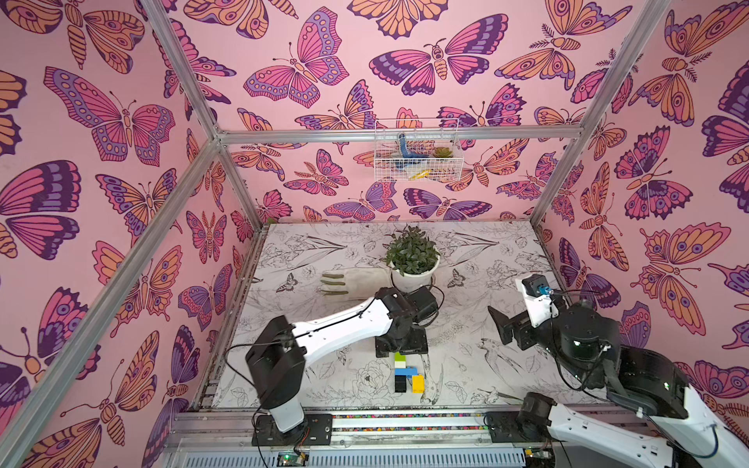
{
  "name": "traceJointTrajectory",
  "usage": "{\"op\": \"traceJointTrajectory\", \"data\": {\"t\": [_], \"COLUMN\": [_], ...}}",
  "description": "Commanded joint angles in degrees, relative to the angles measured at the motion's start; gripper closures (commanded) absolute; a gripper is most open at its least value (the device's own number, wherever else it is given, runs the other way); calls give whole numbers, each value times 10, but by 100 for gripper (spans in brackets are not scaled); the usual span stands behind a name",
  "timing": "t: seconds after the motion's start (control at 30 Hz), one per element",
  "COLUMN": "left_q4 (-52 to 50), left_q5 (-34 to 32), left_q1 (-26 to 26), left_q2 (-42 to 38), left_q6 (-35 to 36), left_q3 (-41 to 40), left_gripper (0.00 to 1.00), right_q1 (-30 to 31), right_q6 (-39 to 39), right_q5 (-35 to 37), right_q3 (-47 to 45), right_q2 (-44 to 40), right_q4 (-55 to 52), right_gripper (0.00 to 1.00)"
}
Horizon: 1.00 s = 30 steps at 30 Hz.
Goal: Assemble a giraffe with lego
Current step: Adjust the lego brick at the center of the board, then reset both arms
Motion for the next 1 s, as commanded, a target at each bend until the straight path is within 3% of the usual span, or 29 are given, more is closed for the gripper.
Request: {"op": "traceJointTrajectory", "data": {"t": [0.0, 0.1, 0.17, 0.23, 0.37, 0.5, 0.67, 0.83, 0.93, 0.97], "left_q4": [-73, -106, -93, -58, 25, 126, 324, 582, 733, 714], "left_q5": [-100, -197, -225, -228, -201, -188, -187, -188, -177, -159], "left_q1": [-12, 15, 66, 129, 289, 397, 426, 447, 486, 505], "left_q2": [-54, -102, -140, -177, -244, -263, -273, -288, -287, -287], "left_q6": [-28, -16, 11, 65, 193, 298, 438, 547, 556, 545], "left_q3": [1, 12, 2, -19, -87, -151, -260, -409, -494, -489], "left_gripper": [7, 0, 0, 0, 0, 0, 0, 0, 0, 0], "right_q1": [-5, -46, -125, -237, -275, -365, -481, -506, -523, -524], "right_q6": [15, 17, 21, 32, -36, -32, 0, -65, -61, -74], "right_q5": [-20, -66, -128, -211, -166, -251, -341, -377, -398, -397], "right_q3": [-17, -33, -52, -78, -138, -198, -235, -275, -306, -304], "right_q2": [23, 57, 80, 100, 149, 220, 337, 408, 445, 450], "right_q4": [20, 40, 71, 117, 250, 426, 589, 731, 837, 843], "right_gripper": [1, 1, 1, 1, 1, 1, 1, 1, 1, 1]}}
